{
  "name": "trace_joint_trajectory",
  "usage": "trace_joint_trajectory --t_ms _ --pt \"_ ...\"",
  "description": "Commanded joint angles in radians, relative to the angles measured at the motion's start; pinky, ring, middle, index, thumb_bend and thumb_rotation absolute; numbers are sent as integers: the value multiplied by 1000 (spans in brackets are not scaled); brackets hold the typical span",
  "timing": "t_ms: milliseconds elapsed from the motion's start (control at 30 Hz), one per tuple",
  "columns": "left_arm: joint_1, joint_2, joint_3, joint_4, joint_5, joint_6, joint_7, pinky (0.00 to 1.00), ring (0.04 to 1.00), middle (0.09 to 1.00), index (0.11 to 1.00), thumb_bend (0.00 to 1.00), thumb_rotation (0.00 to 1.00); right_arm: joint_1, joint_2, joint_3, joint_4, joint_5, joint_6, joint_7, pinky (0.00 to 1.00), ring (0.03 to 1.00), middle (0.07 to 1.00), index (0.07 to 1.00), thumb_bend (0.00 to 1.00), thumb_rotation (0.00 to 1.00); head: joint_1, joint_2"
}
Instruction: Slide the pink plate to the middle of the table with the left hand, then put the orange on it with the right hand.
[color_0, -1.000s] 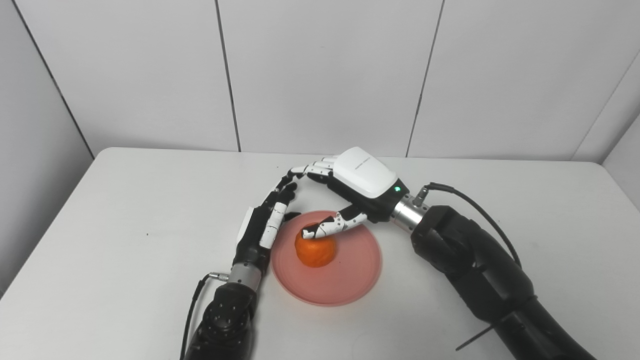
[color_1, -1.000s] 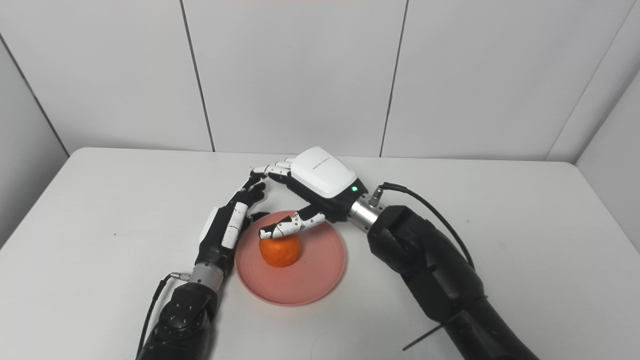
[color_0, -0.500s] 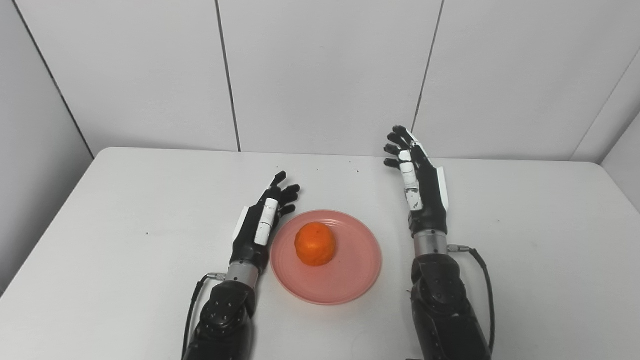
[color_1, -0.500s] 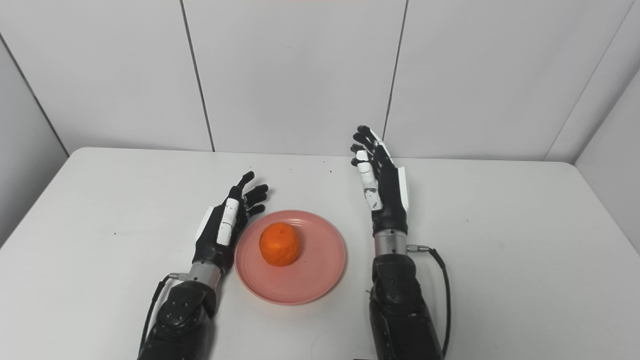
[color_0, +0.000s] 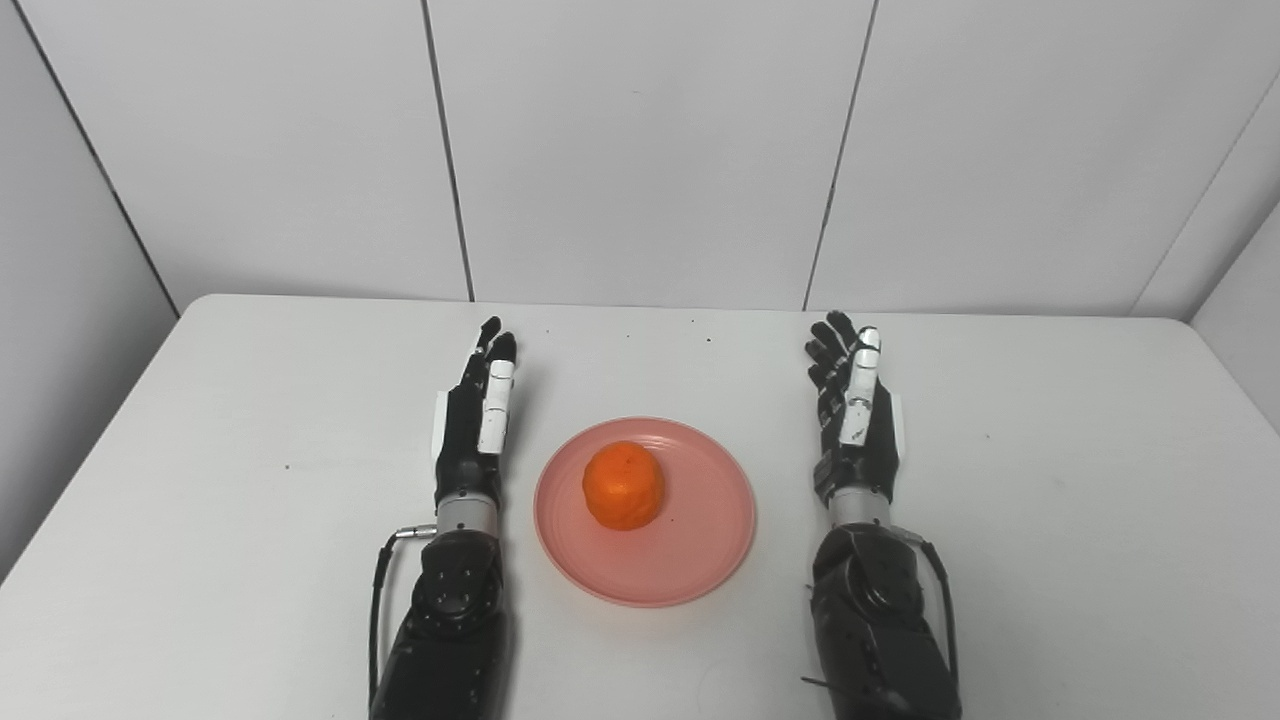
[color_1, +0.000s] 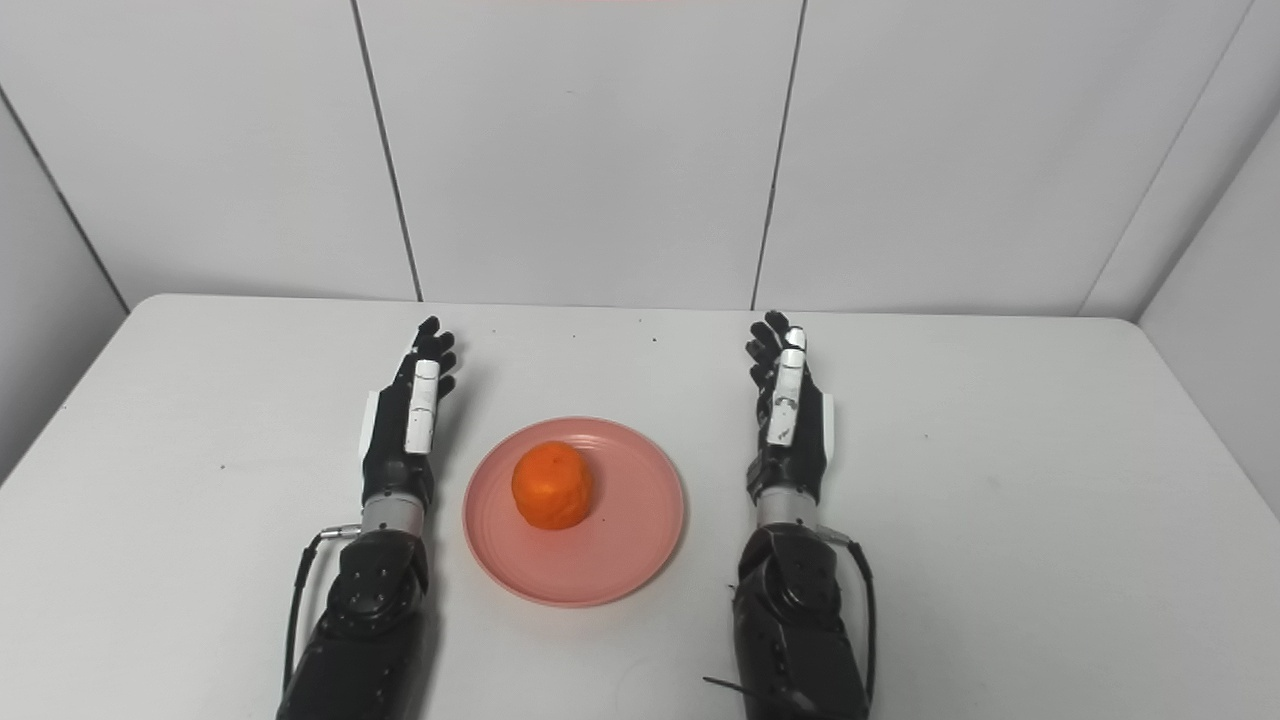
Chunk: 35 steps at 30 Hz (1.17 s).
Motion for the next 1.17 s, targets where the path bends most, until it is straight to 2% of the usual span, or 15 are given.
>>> trace_joint_trajectory --t_ms 0,200,333,433,733,933,1133 --pt "-16 -29 4 10 -10 -32 21 905 956 945 918 818 1000 57 -6 16 43 -15 -52 28 979 903 853 873 837 1000 0 1" --pt "-8 -51 21 16 -31 -25 39 953 967 953 926 815 1000 73 -41 62 21 -82 -15 20 968 897 848 868 810 1000 4 1" --pt "-3 -48 20 16 -40 -19 24 995 980 958 929 819 1000 74 -41 67 19 -92 -16 13 954 889 845 865 797 1000 -1 -2" --pt "2 -47 19 7 -48 -5 18 1000 990 957 929 827 1000 77 -39 68 15 -96 -20 10 900 870 835 857 781 1000 1 -1" --pt "24 -37 7 -25 -50 32 -3 1000 973 951 933 862 1000 86 -34 68 10 -99 -22 -2 918 893 861 878 785 1000 -5 -5" --pt "38 -34 -5 -50 -41 41 -9 1000 961 942 934 844 1000 109 -42 87 -31 -126 -17 -2 908 891 869 882 771 1000 -24 -5" --pt "55 -41 -20 -82 -35 38 -10 1000 936 924 933 853 1000 153 -41 96 -122 -115 19 14 864 876 867 875 782 1000 -34 8"
